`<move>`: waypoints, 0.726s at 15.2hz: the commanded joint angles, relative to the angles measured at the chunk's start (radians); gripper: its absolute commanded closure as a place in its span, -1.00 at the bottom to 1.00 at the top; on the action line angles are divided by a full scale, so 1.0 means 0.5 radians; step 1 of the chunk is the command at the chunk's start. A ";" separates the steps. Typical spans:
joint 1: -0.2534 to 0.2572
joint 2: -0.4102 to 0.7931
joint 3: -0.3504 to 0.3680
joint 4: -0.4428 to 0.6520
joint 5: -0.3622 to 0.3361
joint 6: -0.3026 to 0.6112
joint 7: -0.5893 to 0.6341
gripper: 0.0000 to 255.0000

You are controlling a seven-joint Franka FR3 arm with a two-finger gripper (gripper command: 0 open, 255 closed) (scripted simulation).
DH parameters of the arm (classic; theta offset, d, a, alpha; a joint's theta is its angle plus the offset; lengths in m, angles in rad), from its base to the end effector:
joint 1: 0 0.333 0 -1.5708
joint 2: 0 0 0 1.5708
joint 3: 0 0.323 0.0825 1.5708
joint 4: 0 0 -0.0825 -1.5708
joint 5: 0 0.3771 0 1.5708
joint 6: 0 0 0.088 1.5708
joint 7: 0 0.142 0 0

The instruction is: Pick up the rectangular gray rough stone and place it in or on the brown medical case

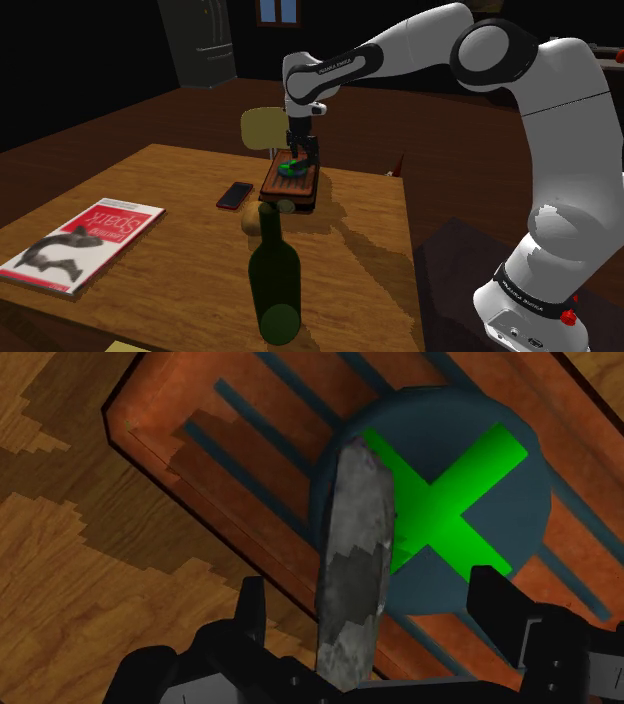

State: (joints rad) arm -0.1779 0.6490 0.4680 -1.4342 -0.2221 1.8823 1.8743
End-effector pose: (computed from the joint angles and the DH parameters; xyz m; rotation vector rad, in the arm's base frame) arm 0.6804 0.1243 0.3046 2.1653 -2.1560 -0.1950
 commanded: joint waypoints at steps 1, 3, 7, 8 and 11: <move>0.000 0.000 0.000 0.002 0.000 -0.002 0.000 -1.00; 0.008 -0.019 0.008 0.110 0.013 -0.125 -0.012 -1.00; 0.019 -0.026 0.013 0.223 0.022 -0.242 -0.021 -1.00; 0.020 -0.025 0.013 0.223 0.021 -0.242 -0.021 -1.00; 0.020 -0.025 0.012 0.224 0.021 -0.242 -0.021 -1.00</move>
State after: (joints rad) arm -0.1680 0.6365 0.4743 -1.3229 -0.2114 1.7620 1.8639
